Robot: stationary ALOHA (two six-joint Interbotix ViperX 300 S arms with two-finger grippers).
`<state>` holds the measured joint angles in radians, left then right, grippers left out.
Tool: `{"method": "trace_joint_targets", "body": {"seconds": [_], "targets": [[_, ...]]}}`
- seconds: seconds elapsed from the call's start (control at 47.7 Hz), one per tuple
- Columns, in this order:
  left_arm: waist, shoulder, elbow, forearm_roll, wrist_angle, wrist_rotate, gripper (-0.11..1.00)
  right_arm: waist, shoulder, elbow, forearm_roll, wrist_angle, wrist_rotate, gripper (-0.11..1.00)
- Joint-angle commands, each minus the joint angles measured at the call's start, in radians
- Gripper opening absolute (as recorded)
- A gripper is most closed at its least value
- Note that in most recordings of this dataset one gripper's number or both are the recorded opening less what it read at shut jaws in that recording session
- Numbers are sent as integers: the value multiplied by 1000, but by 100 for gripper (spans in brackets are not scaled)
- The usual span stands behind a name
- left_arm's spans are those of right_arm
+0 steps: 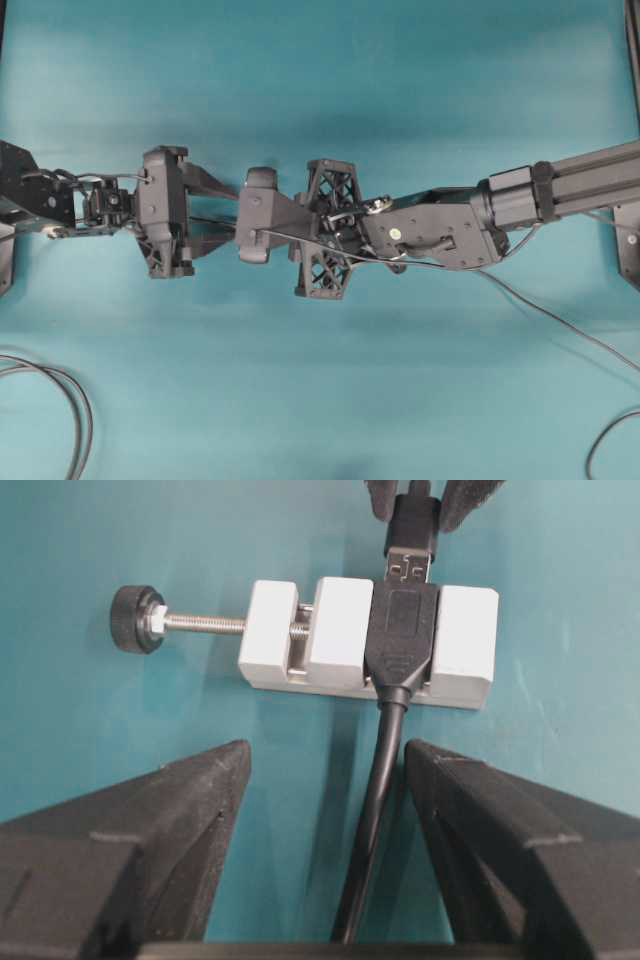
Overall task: Insert the USB cable into the female connector supported by the left arm.
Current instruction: 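Close the left gripper on the white clamp to steady it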
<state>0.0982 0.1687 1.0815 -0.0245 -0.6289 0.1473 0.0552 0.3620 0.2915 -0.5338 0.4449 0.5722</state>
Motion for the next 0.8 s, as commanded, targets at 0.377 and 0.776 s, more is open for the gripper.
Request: {"method": "trace_joint_targets", "body": {"seconds": [0.377, 0.776], "targets": [[-15, -9, -21, 2, -5, -9, 78, 2, -17, -38, -3, -3, -9, 22], [-20, -9, -34, 2, 43, -14, 78, 2, -17, -40, -3, 11, -9, 22]]}}
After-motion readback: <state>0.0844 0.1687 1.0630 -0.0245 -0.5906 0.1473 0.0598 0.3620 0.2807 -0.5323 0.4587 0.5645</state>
